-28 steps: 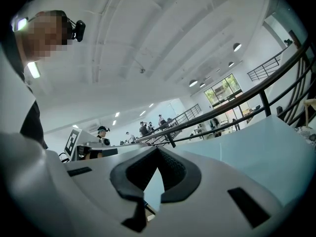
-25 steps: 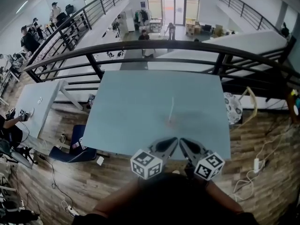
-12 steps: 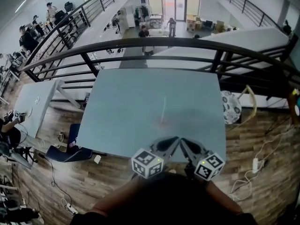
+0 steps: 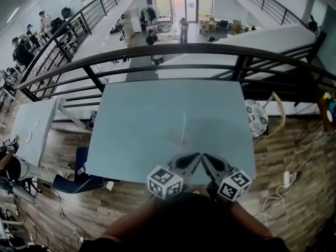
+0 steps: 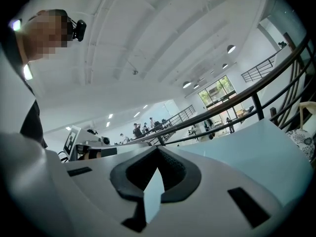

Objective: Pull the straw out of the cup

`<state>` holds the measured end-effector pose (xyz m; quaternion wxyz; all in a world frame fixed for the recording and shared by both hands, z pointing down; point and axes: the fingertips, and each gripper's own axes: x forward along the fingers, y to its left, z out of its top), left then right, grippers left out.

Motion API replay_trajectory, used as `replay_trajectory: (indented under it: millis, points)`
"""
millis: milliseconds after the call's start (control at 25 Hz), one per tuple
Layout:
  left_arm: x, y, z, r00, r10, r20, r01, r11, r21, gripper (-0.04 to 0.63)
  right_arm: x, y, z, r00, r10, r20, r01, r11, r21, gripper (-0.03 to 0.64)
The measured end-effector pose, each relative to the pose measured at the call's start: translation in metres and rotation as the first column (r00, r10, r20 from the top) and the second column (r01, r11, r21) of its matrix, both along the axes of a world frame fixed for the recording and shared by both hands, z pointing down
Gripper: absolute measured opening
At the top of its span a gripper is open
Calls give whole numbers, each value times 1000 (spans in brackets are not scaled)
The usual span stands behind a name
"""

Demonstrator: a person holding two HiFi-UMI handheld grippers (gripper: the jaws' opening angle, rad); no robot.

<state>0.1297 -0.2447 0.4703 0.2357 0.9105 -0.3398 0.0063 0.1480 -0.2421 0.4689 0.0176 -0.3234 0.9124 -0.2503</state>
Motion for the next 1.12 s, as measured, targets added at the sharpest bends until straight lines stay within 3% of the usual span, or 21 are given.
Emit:
replay_trajectory:
  millis: [800, 1120]
  points:
    - [-132, -32, -15, 993, 119, -25, -118, 992, 35, 11, -128, -27, -8, 990, 134, -31, -133, 991, 28, 11]
    - [-171, -41, 0, 992, 118, -55, -118, 993, -10, 11, -155, -32, 4, 985, 164, -54, -165, 986, -4, 11]
